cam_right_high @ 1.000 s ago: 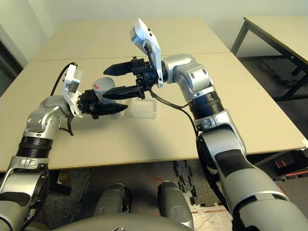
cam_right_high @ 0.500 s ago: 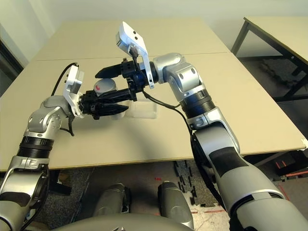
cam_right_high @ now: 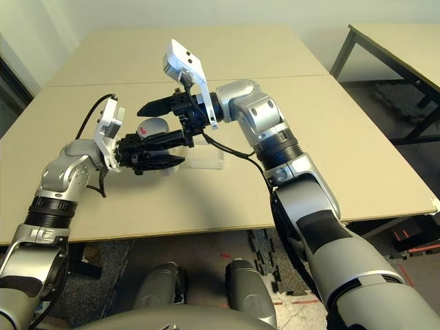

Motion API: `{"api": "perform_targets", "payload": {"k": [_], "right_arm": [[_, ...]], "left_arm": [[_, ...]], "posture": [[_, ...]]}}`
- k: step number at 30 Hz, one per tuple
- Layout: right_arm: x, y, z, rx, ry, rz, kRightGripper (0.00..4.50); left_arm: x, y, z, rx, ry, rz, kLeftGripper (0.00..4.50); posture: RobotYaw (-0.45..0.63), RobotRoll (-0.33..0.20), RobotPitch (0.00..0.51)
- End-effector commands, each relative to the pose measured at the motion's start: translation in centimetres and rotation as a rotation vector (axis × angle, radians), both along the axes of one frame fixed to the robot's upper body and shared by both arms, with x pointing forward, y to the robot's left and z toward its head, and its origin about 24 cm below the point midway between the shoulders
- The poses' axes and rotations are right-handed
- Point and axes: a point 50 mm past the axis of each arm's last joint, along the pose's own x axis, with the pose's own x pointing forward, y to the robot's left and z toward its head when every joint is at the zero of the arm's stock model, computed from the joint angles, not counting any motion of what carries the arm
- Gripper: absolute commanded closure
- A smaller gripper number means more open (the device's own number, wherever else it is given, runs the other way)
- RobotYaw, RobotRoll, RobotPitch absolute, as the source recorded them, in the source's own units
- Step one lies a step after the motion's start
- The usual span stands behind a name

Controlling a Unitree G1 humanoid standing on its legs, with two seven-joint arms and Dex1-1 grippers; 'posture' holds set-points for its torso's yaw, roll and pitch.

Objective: Pour the medicine from the bottle into the box.

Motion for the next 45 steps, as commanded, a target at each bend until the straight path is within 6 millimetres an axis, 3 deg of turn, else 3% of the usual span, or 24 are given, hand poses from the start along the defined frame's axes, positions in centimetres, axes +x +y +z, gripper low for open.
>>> {"api": "perform_targets", "payload": {"k": [1,18,26,37,45], "right_arm": [[-0.1,0.2,0.1,-0.018,-0.002,0.014,1.90],[0.1,-0.4,1.2,0.072,0.106,-0.010,1.90],[1.1,-1.9,1.1,0.081,0.074,-0.112,1.90],[4.5,-9.3,-1.6,0.103,0.061,-0.539,1.90],[4.3,-16.6,-9.7,-0.073,0.110,-0.865,1.90]], "left_arm": [[-0.2,0.0,0.0,0.016,-0.007,-0.004,1.89],[-0.1,0.3,-0.3,0.024,0.001,0.004,1.89],[0.2,0.7,-0.3,0.030,-0.014,0.044,1.89],[0.8,1.9,-0.2,0.012,-0.029,0.126,1.89],[1.1,1.9,0.2,-0.009,-0.034,0.140,1.89]], "posture": [[-0.02,0.000,0.034],[-0.02,0.000,0.033],[-0.02,0.000,0.032],[-0.03,0.000,0.030],[-0.04,0.000,0.032]]}}
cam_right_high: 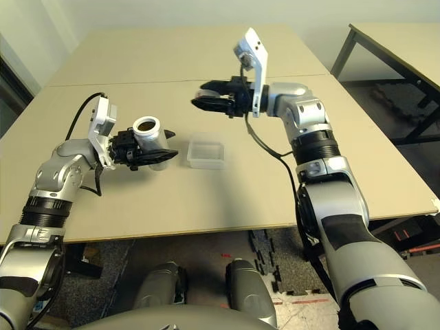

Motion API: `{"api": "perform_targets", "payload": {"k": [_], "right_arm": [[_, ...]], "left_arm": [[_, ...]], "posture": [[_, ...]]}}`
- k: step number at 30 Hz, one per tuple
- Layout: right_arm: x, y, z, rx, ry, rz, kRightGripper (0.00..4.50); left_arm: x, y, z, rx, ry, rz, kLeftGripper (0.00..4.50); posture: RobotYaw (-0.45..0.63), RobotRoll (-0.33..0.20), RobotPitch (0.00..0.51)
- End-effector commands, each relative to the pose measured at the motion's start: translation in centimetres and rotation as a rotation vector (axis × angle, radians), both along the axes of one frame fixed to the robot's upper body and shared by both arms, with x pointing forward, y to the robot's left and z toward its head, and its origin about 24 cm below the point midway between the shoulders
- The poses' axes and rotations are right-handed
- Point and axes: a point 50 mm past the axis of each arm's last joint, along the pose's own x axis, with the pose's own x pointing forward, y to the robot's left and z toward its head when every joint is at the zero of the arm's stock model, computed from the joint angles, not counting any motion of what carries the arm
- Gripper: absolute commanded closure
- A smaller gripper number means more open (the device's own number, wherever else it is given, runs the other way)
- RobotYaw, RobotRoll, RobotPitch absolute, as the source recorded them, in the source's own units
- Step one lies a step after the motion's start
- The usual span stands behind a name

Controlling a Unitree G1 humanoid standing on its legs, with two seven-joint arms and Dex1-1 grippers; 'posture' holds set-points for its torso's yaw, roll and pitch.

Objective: Pour the medicine from the bottle into the box.

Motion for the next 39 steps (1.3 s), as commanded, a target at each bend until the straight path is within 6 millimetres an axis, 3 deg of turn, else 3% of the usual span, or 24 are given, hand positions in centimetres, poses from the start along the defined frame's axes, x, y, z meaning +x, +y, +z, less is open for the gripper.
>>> {"api": "perform_targets", "payload": {"k": [1,10,20,21,26,31,39], "right_arm": [[-0.3,-2.8,-2.9,-0.072,0.028,-0.121,1.90],[-0.9,-5.5,-6.1,-0.155,0.061,-0.263,1.90],[-1.3,-5.8,-8.2,-0.169,0.124,-0.330,1.90],[-1.3,-5.8,-8.2,-0.170,0.127,-0.332,1.34],[-1.1,-5.8,-7.5,-0.165,0.109,-0.292,0.03],[-1.1,-6.0,-5.7,-0.160,0.075,-0.188,0.00],[-1.8,-4.7,-2.3,-0.119,-0.011,0.003,0.00]], "left_arm": [[0.2,0.0,0.4,0.002,-0.019,0.002,1.89],[0.5,0.0,0.7,0.001,-0.021,0.000,1.89],[0.5,0.2,0.3,0.024,-0.018,0.006,1.89],[0.6,0.3,0.4,0.026,-0.019,0.006,1.89],[0.7,0.3,0.3,0.060,-0.033,0.014,1.89],[1.8,0.2,0.5,0.154,-0.094,0.085,1.89],[4.3,-0.6,0.2,0.351,-0.210,0.204,1.89]], "posture": [[-0.04,0.000,0.032],[-0.05,0.000,0.035],[-0.04,0.000,0.032],[-0.04,0.000,0.032],[-0.04,0.000,0.033],[-0.04,0.000,0.034],[-0.05,0.000,0.037]]}}
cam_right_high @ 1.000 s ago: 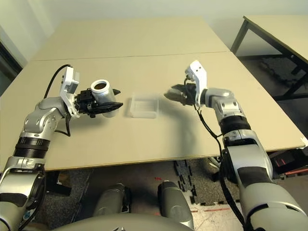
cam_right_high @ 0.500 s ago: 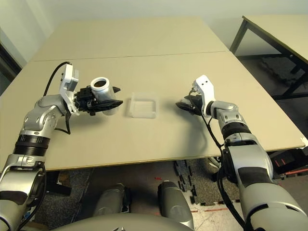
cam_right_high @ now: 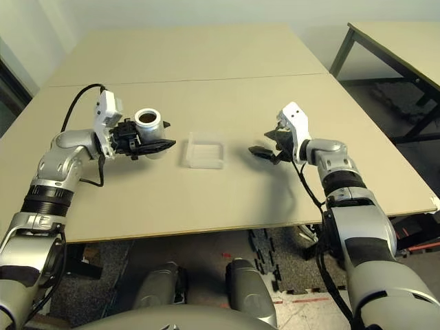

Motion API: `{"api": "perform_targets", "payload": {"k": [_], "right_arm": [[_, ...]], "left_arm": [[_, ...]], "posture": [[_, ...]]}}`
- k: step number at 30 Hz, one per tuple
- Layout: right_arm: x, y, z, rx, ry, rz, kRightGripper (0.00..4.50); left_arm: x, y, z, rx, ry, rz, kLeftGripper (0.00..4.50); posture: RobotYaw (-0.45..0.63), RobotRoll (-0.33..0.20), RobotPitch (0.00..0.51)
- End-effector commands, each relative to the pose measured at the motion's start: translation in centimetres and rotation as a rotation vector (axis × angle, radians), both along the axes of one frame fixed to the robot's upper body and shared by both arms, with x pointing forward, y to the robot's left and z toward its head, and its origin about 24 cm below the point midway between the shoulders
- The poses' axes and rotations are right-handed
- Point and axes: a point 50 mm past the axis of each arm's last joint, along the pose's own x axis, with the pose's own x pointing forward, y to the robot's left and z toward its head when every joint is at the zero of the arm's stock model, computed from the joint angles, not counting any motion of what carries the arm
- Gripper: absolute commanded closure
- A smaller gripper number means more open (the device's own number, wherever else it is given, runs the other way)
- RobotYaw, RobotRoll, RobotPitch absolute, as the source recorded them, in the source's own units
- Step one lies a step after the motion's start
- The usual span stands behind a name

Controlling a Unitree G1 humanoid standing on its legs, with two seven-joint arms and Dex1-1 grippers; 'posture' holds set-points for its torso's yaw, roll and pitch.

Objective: Pour the medicine from the bottle into the box.

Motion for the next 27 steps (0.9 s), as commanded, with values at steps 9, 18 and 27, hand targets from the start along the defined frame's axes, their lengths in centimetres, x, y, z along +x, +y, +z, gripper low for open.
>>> {"api": "perform_targets", "payload": {"k": [9,18,27], "right_arm": [[-1.4,1.4,3.9,0.081,-0.078,0.093,0.00],[-2.2,1.5,4.4,0.098,-0.079,0.107,0.00],[-3.6,1.5,3.9,0.099,-0.021,0.161,0.00]], "left_arm": [[3.8,-2.4,0.0,0.429,-0.344,0.137,1.89],[4.8,-7.0,1.4,0.740,-0.817,-0.010,1.89],[5.1,-10.7,2.2,1.020,-1.392,-0.223,1.89]], "posture": [[-0.07,0.000,0.034],[-0.07,0.000,0.031],[-0.08,0.000,0.036]]}}
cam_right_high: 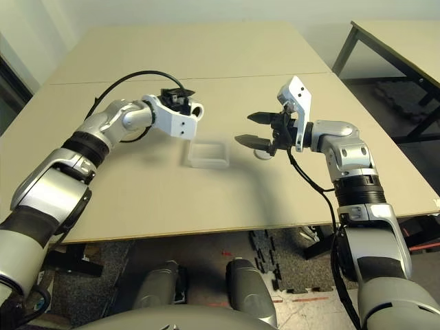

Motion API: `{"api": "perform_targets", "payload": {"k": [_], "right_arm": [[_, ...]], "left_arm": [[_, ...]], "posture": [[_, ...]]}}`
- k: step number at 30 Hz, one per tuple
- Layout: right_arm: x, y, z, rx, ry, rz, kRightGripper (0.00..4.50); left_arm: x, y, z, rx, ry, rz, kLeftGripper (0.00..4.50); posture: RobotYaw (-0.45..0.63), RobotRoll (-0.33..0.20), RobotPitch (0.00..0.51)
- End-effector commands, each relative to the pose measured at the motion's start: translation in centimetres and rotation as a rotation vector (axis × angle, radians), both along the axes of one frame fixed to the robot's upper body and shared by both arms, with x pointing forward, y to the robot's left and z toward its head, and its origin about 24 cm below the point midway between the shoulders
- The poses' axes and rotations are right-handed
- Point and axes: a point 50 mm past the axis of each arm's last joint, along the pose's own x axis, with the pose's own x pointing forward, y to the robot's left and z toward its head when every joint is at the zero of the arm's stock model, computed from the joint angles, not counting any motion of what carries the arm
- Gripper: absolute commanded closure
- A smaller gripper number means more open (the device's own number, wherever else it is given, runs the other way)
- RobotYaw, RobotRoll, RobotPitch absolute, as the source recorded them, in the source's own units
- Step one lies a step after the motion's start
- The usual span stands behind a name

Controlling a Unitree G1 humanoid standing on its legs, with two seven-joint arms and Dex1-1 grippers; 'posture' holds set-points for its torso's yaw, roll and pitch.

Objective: Pour the medicine from the bottle into the box.

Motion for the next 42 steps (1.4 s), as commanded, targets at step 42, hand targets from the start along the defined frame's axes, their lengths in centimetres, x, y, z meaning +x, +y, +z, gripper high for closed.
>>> {"api": "perform_targets", "payload": {"k": [42], "right_arm": [[-0.3,-0.3,-0.5,0.042,0.038,-0.026,0.00]], "left_arm": [[0.8,6.3,-1.9,-1.037,0.924,0.293,1.89]], "posture": [[-0.06,0.000,0.047]]}}
